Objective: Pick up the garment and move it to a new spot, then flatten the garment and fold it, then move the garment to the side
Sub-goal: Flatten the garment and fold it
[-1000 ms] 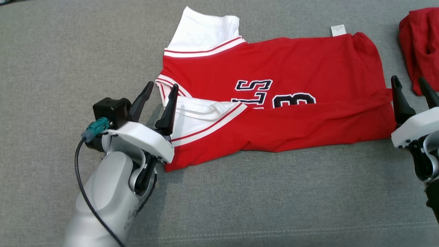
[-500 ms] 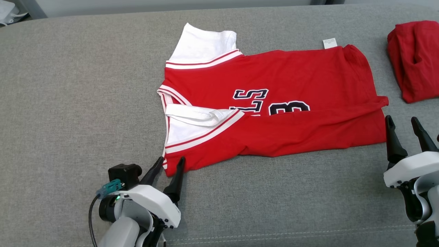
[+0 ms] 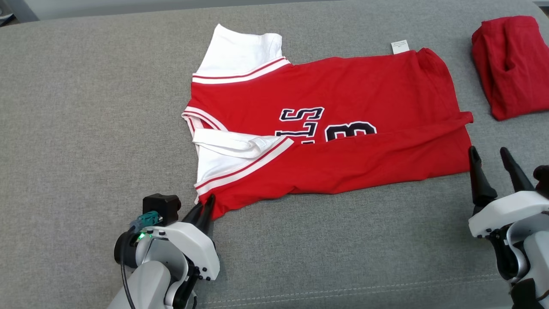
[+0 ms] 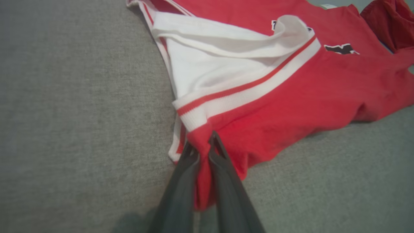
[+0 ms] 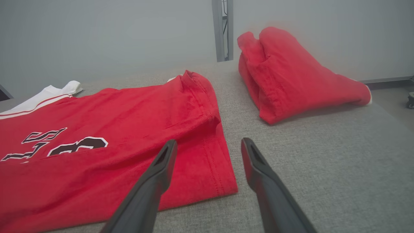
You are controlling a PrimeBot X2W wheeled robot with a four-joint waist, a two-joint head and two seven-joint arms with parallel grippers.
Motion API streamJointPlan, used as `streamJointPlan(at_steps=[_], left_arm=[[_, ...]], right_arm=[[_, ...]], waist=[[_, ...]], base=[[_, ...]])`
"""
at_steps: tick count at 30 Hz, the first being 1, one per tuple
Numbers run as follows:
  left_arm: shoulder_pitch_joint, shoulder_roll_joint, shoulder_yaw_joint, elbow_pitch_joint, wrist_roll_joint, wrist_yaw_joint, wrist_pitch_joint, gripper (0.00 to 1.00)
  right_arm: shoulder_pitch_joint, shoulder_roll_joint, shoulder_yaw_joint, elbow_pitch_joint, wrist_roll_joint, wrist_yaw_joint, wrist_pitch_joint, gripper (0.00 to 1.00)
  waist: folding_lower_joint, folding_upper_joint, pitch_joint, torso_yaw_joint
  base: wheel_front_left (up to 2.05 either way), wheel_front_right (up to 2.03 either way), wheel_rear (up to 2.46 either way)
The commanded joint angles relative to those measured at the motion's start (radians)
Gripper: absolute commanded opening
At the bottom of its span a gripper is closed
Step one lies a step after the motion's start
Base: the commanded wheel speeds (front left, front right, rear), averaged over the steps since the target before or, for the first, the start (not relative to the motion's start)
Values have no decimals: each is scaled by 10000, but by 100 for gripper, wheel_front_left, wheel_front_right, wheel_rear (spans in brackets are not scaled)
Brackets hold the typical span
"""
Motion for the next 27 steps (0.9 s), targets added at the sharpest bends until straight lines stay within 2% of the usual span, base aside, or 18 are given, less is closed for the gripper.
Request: streamJointPlan(at_steps=[1,11,23,24,25,27], left_arm=[[-41,168,159,-21,84,9,156,0],[446,680,161,-867,25,89,429,0],[138,830,-241,-1525,187,5,899,0],[114,839,-266,-1543,194,-3,929,0],[91,847,-294,-1555,204,-11,957,0],[49,858,-338,-1570,215,-25,989,0]], right_arm=[[112,-94,322,-100,246,-2,-133,100],[-81,-249,1548,1105,2897,-2,103,100],[-1619,-439,2613,3034,4866,-2,293,100],[-1710,-452,2693,3214,4943,-2,345,96],[-1797,-449,2762,3379,5029,-2,392,78],[-1939,-421,2901,3630,5215,-2,505,34]], waist=[[0,0,-21,3],[0,0,-69,264],[0,0,90,494],[0,0,116,519],[0,0,138,543],[0,0,168,583]], base=[[0,0,0],[0,0,0],[0,0,0],[0,0,0],[0,0,0],[0,0,0]])
